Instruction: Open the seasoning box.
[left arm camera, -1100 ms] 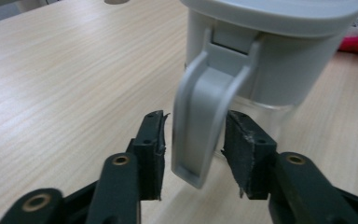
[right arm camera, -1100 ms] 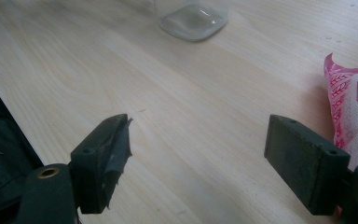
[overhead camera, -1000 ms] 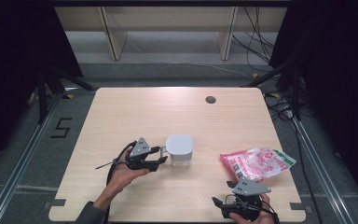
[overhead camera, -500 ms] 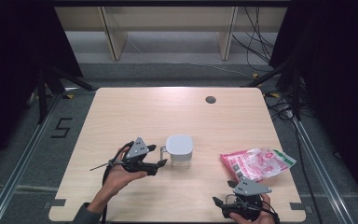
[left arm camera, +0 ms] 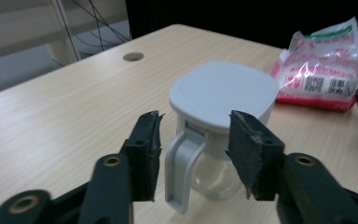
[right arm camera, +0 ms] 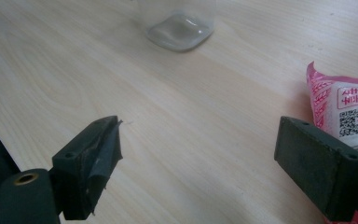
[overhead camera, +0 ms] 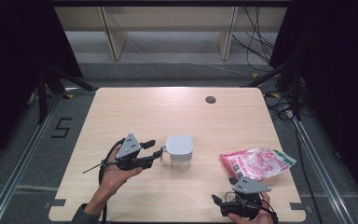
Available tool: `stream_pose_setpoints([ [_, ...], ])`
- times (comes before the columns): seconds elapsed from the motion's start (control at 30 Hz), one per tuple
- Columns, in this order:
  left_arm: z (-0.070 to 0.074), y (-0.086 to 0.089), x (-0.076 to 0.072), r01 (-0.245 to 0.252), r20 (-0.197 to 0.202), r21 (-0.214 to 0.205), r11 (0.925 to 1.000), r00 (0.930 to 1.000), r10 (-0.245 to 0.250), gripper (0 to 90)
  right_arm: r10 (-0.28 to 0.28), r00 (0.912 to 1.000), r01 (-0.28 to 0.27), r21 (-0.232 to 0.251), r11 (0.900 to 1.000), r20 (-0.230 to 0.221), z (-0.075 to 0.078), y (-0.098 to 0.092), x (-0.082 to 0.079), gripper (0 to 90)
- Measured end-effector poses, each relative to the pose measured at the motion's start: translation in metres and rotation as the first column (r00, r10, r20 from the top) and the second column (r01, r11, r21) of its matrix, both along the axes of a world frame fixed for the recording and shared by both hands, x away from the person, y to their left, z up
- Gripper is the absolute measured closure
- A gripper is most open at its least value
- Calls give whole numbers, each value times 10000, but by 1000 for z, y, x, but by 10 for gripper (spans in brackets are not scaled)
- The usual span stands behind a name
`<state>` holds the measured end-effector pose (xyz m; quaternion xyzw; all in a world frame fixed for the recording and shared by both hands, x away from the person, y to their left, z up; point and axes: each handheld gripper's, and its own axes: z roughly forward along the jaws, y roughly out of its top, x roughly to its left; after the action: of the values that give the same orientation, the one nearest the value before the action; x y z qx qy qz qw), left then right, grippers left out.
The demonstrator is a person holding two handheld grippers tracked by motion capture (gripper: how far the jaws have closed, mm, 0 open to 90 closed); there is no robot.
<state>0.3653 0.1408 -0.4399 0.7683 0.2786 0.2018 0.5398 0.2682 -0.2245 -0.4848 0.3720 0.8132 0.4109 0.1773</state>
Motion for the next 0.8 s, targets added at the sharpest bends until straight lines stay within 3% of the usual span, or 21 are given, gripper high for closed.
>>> stream_pose_setpoints([
  [0.1, 3, -3, 0, -4, 177, -135, 9999, 9998, 6, 673, 107, 9999, -107, -27, 9999, -87, 0, 1, 0, 154],
  [0.13, 5, -5, 1, 23, 280, -207, 9998, 9996, -18, 673, 129, 9999, -127, -114, 9999, 105, 0, 1, 0, 155],
  [0.17, 5, -7, 2, 61, 292, -232, 9997, 9996, -55, 717, 133, 9998, -134, -76, 9999, -138, 0, 2, 0, 155],
  [0.2, 6, -8, 2, 132, 299, -206, 9997, 9995, -125, 744, 164, 9999, -164, -192, 9997, 37, 0, 1, 1, 157],
  [0.23, 6, -10, 3, 114, 303, -179, 9998, 9995, -109, 781, 54, 9998, -56, -82, 10000, -171, 1, 3, -1, 161],
  [0.37, 6, -14, 6, 90, 259, -223, 9997, 9996, -84, 857, 266, 9996, -267, -72, 9996, -112, 1, 3, 1, 173],
  [0.73, 0, -22, 16, 112, 111, -264, 9996, 9999, -109, 892, 330, 9993, -324, -292, 9990, 200, 1, 6, 1, 205],
  [0.8, 0, -24, 16, 143, 148, -127, 9998, 9998, -141, 892, 337, 9994, -338, -236, 9991, -63, 2, 8, 1, 205],
])
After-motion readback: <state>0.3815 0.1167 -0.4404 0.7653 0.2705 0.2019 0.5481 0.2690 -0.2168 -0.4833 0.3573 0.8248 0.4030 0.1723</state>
